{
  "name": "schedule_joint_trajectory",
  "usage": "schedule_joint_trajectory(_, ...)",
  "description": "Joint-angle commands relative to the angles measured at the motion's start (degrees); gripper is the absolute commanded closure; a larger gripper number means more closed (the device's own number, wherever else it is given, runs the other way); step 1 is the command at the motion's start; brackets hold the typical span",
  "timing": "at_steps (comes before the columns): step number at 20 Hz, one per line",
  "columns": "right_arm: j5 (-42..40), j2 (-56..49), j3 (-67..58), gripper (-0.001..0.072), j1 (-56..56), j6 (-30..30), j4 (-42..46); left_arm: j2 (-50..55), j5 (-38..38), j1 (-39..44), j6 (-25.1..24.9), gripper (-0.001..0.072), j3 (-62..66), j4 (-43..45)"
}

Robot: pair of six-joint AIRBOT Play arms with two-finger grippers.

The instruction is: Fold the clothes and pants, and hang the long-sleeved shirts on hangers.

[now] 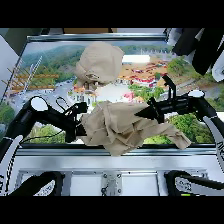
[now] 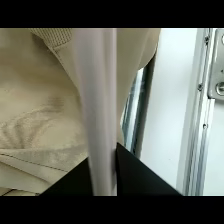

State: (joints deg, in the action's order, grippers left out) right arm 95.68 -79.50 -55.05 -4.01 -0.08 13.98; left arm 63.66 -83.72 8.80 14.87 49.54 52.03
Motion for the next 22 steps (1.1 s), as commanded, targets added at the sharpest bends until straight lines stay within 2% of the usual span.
schedule_joint_trajectory(1, -1.2, 0.0, 0.0, 0.069, 0.0, -0.4, -0.1, 0.0, 0.8, 0.0, -0.1, 0.069, 0.1, -1.0)
schedule_joint_trajectory(4, -1.2, 0.0, 0.0, 0.0689, 0.0, -2.4, -0.1, 0.0, 0.8, 0.0, -0.1, 0.069, 0.1, -1.0)
schedule_joint_trajectory(13, -1.2, 0.0, 0.0, 0.0692, 0.0, -2.3, -0.2, 0.0, 0.4, -0.1, -0.1, 0.0687, 0.1, -0.5)
schedule_joint_trajectory(14, -1.2, 0.0, 0.0, 0.0693, 0.0, -2.3, -0.2, 0.0, 0.2, -0.1, 0.0, 0.0575, 0.1, -0.5)
schedule_joint_trajectory(15, -1.2, 0.0, 0.0, 0.0694, 0.0, -2.3, -0.2, 0.0, 0.4, -0.1, 1.1, 0.0386, 0.1, -0.5)
schedule_joint_trajectory(17, -1.2, 0.0, 0.0, 0.0695, 0.0, -2.3, -0.2, 0.0, 0.7, -0.1, 3.1, 0.0374, 0.1, -0.5)
schedule_joint_trajectory(20, -1.2, 0.0, 0.0, 0.0695, 0.0, -2.3, -0.3, 0.0, 0.8, -0.1, 3.2, 0.0374, 0.1, -0.5)
schedule_joint_trajectory(22, -2.4, 0.1, 0.0, 0.0696, 0.0, -1.7, -0.3, -0.1, 0.8, -0.1, 5.5, 0.0375, 0.1, -0.5)
